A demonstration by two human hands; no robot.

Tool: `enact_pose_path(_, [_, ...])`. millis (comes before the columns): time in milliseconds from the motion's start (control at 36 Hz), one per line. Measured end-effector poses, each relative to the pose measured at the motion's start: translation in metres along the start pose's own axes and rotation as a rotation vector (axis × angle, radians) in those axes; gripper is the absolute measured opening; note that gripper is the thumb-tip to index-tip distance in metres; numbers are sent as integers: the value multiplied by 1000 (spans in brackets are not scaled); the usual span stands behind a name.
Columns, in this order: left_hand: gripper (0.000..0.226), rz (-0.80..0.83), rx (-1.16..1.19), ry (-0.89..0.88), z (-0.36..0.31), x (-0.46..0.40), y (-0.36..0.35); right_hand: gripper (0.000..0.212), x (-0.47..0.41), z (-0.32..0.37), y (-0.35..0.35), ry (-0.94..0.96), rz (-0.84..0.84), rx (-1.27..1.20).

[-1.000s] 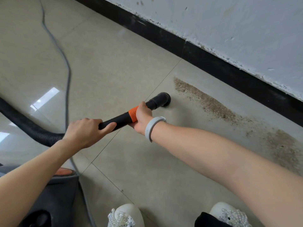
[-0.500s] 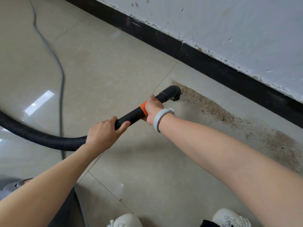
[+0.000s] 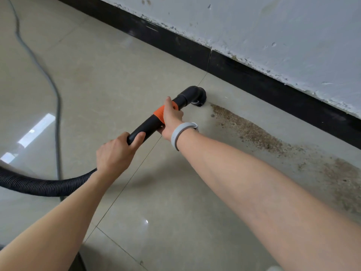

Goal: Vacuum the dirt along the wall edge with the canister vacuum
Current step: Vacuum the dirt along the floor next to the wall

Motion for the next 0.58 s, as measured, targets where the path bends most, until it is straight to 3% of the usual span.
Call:
enact_pose_path(56, [59, 21, 24, 1, -1, -6, -2, 55, -2, 1, -13, -47, 123, -172])
enact_pose_path(111, [60, 35, 33, 4, -2, -9, -4, 49, -7, 3, -15, -61, 173, -192])
enact_pose_path(583, [57, 109, 9, -115, -21, 25, -12, 49, 18, -18, 33, -15, 74, -189])
Point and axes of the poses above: each hand's wrist, its own x-axis away from the middle knuckle, its own y-axis out of the back of the hand, z = x × y, the point moved 10 cm from there along -x, towards the middle knuckle, and after that the axes turned 2 degrees about -x, right-handed, at the moved point
